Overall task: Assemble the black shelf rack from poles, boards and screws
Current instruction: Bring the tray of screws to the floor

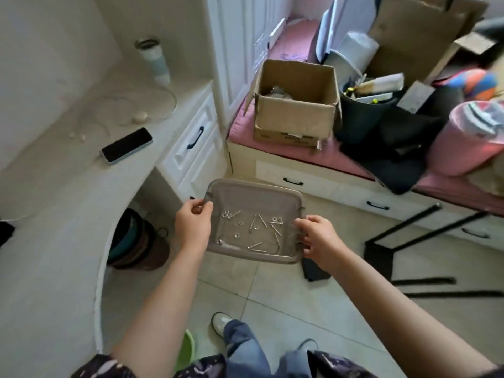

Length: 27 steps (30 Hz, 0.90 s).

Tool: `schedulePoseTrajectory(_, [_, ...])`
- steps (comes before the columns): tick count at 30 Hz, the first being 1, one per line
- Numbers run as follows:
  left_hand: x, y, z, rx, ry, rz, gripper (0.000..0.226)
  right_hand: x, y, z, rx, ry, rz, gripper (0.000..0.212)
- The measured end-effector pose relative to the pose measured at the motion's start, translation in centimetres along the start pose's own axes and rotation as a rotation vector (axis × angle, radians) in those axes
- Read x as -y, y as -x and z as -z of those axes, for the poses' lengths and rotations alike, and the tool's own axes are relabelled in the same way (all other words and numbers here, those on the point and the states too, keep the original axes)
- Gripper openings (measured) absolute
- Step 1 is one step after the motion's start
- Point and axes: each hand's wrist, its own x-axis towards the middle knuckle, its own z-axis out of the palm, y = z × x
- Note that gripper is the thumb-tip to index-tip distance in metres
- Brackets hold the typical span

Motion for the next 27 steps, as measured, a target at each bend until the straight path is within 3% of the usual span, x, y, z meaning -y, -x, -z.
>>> schedulePoseTrajectory(12, [-0.9,18.1,-20.9,0.341,-0.141,-0.033,0.017,-5.1,2.7,27.9,-0.32,-0.189,0.01,0.015])
schedulePoseTrajectory(22, [-3.6,25.8,-32.7,0.541,-0.198,-0.093,0.011,-6.8,3.3,40.6,-0.514,-0.329,0.054,0.018])
schedulePoseTrajectory(27, [-5.4,27.5,-38.7,0.595,-0.231,-0.112,0.011,-6.1,1.3,45.5,-0.644,-0.214,0.096,0.022])
